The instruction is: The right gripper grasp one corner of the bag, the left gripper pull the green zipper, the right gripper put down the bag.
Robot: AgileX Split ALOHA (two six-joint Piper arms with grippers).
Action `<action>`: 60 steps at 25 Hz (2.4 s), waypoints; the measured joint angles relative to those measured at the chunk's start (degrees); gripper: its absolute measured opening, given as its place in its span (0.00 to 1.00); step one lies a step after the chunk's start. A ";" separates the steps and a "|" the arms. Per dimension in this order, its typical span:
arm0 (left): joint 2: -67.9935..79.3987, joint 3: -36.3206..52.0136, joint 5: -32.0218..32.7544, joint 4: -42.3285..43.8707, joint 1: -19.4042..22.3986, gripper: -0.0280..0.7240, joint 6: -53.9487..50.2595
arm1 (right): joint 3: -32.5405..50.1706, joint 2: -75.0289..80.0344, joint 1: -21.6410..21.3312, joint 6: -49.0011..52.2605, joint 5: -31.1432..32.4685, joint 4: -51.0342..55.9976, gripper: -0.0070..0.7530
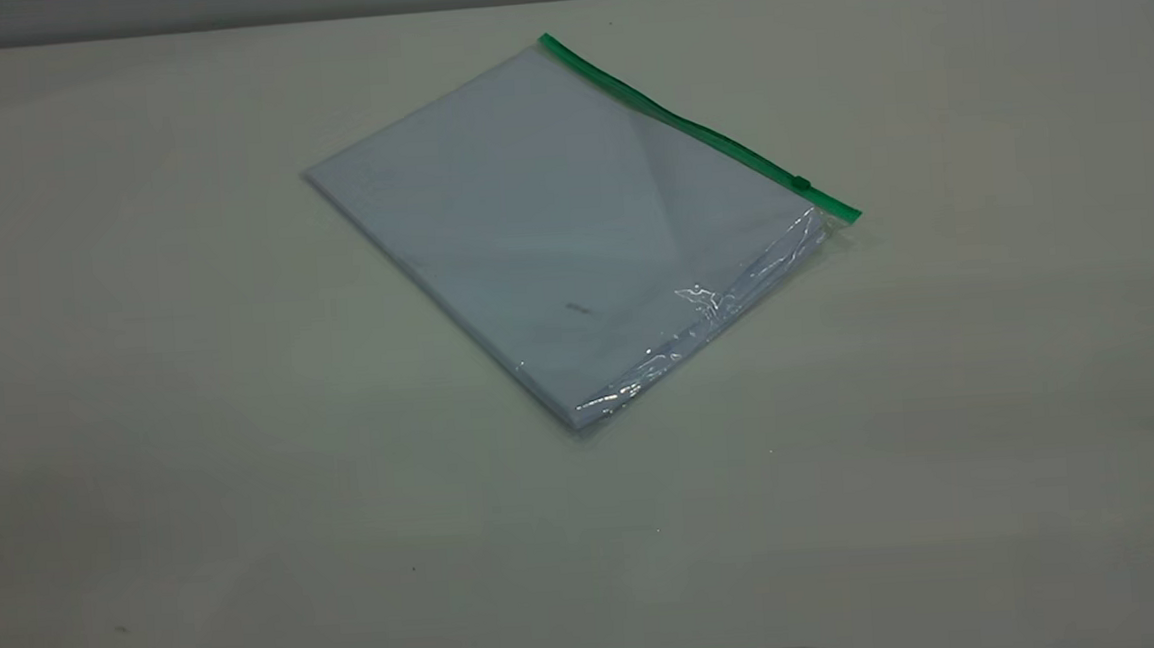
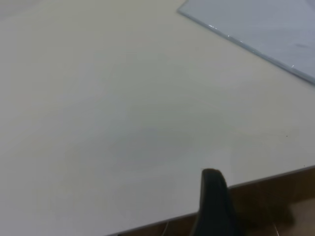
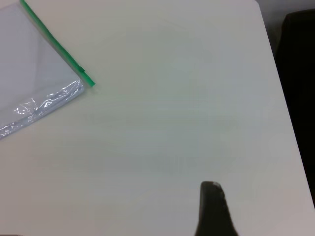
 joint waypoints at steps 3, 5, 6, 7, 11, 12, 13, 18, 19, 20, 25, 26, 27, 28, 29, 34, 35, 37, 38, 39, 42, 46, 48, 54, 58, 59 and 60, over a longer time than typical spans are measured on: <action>0.00 0.00 0.00 0.00 0.00 0.79 0.00 | 0.00 0.00 0.00 0.00 0.00 0.00 0.71; 0.00 0.00 0.00 0.00 0.00 0.79 0.00 | 0.00 0.00 0.00 0.00 0.00 0.00 0.71; 0.00 0.00 0.00 0.00 0.00 0.79 0.00 | 0.00 0.00 0.00 0.00 0.00 0.00 0.71; 0.00 0.00 0.00 0.00 0.00 0.79 0.00 | 0.00 0.00 0.00 0.00 0.00 0.00 0.71; 0.00 0.00 0.00 0.00 0.00 0.79 0.00 | 0.00 0.00 0.00 -0.05 0.00 0.00 0.71; 0.00 0.00 0.00 0.00 0.00 0.79 0.00 | 0.00 0.00 0.00 -0.05 0.00 0.00 0.71; 0.00 0.00 0.00 0.00 0.00 0.79 0.00 | 0.00 0.00 0.00 -0.05 0.00 0.00 0.71; 0.00 0.00 0.00 0.00 0.00 0.79 -0.23 | 0.00 0.00 0.00 -0.05 0.00 0.00 0.71; 0.00 0.00 0.00 0.00 0.00 0.79 -0.23 | 0.00 0.00 0.00 -0.05 0.00 0.00 0.71; 0.00 0.00 0.00 0.00 0.00 0.79 -0.23 | 0.00 0.00 0.00 -0.05 0.00 0.00 0.71; 0.00 0.00 0.00 0.00 0.00 0.79 -0.23 | 0.00 0.00 0.00 -0.05 0.00 0.00 0.71; 0.00 0.00 0.00 0.00 0.00 0.79 -0.23 | 0.00 0.00 0.00 0.00 0.00 0.00 0.71; 0.00 0.00 0.00 0.00 0.00 0.79 -0.18 | 0.00 0.00 0.00 0.00 0.00 0.00 0.71; 0.00 0.00 0.00 0.00 0.00 0.79 -0.18 | 0.00 0.00 0.00 0.00 0.00 0.00 0.71; 0.00 0.00 0.00 0.00 0.00 0.79 -0.18 | 0.00 0.00 0.00 0.00 0.00 0.00 0.71; 0.00 0.00 0.00 0.00 0.00 0.79 -0.29 | 0.00 0.00 0.00 0.00 0.00 0.00 0.71; 0.00 0.00 0.00 0.00 0.00 0.79 -0.92 | 0.00 0.00 0.00 0.00 0.00 0.08 0.71; 0.54 -0.17 -0.24 0.23 0.00 0.79 -3.03 | 0.00 0.00 0.00 -0.06 0.00 0.58 0.71; 1.53 -0.63 -0.58 0.54 0.00 0.79 -4.33 | 0.00 0.00 0.00 -0.06 -0.04 0.85 0.71; 2.78 -1.18 -1.37 1.26 0.00 0.79 -5.45 | 0.00 0.00 0.00 -0.06 -0.15 1.24 0.71; 10.05 -3.45 -3.95 3.61 0.00 0.79 -7.39 | -0.47 0.12 0.00 0.21 -0.99 3.39 0.71; 22.33 -7.14 -9.91 4.05 0.00 0.79 -8.14 | -2.06 5.51 0.00 -0.57 -3.19 8.63 0.71; 29.63 -9.20 -13.05 4.05 0.00 0.80 -8.20 | -2.33 10.05 0.00 -2.57 -5.25 11.03 0.71; 49.28 -15.62 -22.53 3.83 0.00 0.82 -8.20 | -2.33 28.03 0.00 -7.97 -13.70 17.42 0.72; 60.36 -19.07 -29.71 3.09 0.00 0.82 -7.99 | -2.33 39.11 0.00 -13.19 -20.64 23.66 0.72; 63.06 -19.76 -31.63 2.81 0.00 0.82 -7.39 | -2.33 42.07 0.00 -14.76 -21.96 25.98 0.72; 65.65 -20.58 -33.28 2.45 0.00 0.82 -6.61 | -2.33 45.03 0.00 -16.89 -23.36 28.64 0.72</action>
